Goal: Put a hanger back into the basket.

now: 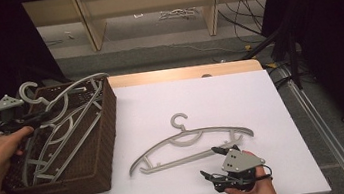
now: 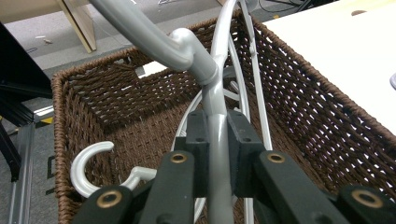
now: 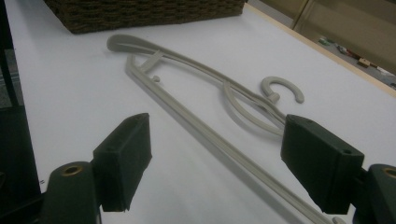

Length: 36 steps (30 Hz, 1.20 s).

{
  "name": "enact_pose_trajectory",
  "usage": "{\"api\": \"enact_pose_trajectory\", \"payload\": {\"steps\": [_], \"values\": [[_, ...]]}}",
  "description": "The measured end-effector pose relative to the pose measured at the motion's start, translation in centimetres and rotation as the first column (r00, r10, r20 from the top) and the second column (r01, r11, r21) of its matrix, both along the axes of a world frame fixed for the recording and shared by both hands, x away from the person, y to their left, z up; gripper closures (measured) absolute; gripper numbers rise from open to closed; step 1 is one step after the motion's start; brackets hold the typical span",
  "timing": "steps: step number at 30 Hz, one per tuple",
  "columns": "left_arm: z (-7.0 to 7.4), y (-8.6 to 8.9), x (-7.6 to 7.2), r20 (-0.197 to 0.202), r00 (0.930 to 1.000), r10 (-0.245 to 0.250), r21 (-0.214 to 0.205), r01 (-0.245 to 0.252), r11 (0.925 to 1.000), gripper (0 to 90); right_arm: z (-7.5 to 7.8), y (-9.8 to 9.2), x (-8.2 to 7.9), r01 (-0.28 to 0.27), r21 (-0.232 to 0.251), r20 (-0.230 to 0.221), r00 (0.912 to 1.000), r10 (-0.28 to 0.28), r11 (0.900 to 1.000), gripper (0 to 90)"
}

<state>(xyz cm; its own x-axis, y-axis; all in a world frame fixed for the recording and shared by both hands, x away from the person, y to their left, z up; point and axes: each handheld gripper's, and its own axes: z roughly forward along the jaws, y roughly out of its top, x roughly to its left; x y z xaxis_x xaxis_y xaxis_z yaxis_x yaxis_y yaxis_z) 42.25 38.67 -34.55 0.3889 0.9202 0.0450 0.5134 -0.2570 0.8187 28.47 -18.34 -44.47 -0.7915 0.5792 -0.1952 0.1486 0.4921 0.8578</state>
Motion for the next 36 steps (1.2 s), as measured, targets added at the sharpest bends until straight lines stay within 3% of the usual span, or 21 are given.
{"api": "enact_pose_trajectory", "payload": {"steps": [7,9,10,11,13,14,15,18,19,21,22,25,28,31,32,34,35,36], "values": [[-0.3,-0.1,0.0,0.005,0.9999,-0.014,0.012,0.014,0.9998,80.8,-0.1,0.1,0.0,-0.002,-0.001,0.001,1.0,0.002,1.0,25.6],[-0.4,0.0,0.0,0.003,0.9994,-0.034,0.046,0.034,0.9983,80.8,-0.1,0.1,0.0,-0.002,0.002,0.003,1.0,0.002,1.0,25.5],[-0.5,-0.1,0.0,0.003,0.9997,-0.025,0.032,0.025,0.9992,80.8,-0.1,0.1,0.0,-0.001,0.002,0.003,1.0,0.001,1.0,25.5],[-0.7,-0.4,-0.2,-0.021,0.9997,0.013,-0.003,-0.013,0.9999,80.8,-0.1,0.1,0.0,-0.001,0.003,0.004,1.0,0.001,1.0,25.6],[-0.9,-0.3,-0.2,-0.022,0.9997,0.01,0.003,-0.01,0.9999,80.8,0.0,0.1,0.0,-0.001,0.004,0.004,1.0,0.001,1.0,25.5],[-0.8,0.0,-0.2,-0.041,0.9991,-0.008,0.041,0.009,0.9991,80.8,-0.1,0.1,0.0,-0.001,0.004,0.004,1.0,0.001,1.0,25.5],[-1.1,-0.4,-0.2,-0.027,0.9995,0.016,0.001,-0.016,0.9999,80.8,-0.1,0.1,0.0,-0.001,0.004,0.004,1.0,0.001,1.0,25.5],[-1.3,-0.4,-0.2,-0.029,0.9995,0.012,0.004,-0.012,0.9999,80.8,0.0,0.1,0.0,0.0,0.004,0.006,1.0,0.0,1.0,25.5],[-1.2,-0.2,-0.2,-0.042,0.9991,-0.001,0.031,0.002,0.9995,80.8,0.0,0.1,0.0,0.0,0.004,0.006,1.0,0.0,1.0,25.5],[-1.3,-0.2,-0.2,-0.049,0.9988,-0.004,0.035,0.006,0.9994,80.8,0.0,0.1,0.0,-0.001,0.004,0.004,1.0,0.001,1.0,25.5],[-1.5,-0.4,-0.1,-0.037,0.9993,0.011,0.007,-0.011,0.9999,80.8,0.0,0.1,0.0,-0.001,0.004,0.004,1.0,0.001,1.0,25.5],[-1.7,-0.4,0.0,-0.038,0.9992,0.013,0.006,-0.013,0.9999,80.8,0.0,0.1,0.0,-0.001,0.004,0.006,1.0,0.001,1.0,25.5],[-1.7,-0.1,0.0,-0.065,0.9978,-0.005,0.055,0.008,0.9985,80.9,0.0,0.1,0.0,-0.001,0.004,0.005,1.0,0.001,1.0,25.5],[-2.1,-0.3,0.0,-0.052,0.9985,0.018,0.026,-0.017,0.9995,81.0,0.0,0.1,0.0,-0.001,0.004,0.005,1.0,0.001,1.0,25.6],[-1.9,-0.1,0.0,-0.072,0.9974,-0.001,0.062,0.006,0.998,81.0,0.0,0.1,0.0,-0.001,0.004,0.004,1.0,0.001,1.0,25.5],[-2.2,-0.2,0.0,-0.068,0.9975,0.019,0.04,-0.016,0.9991,81.1,0.0,0.1,0.0,-0.002,0.004,0.005,1.0,0.002,1.0,25.5],[-2.1,0.0,0.0,-0.077,0.997,0.012,0.058,-0.007,0.9983,81.2,0.0,0.1,0.0,-0.001,0.004,0.006,1.0,0.001,1.0,25.5],[-2.4,-0.2,0.1,-0.058,0.9977,0.034,0.018,-0.033,0.9993,81.2,0.0,0.1,0.0,-0.001,0.004,0.005,1.0,0.001,1.0,25.5]]}}
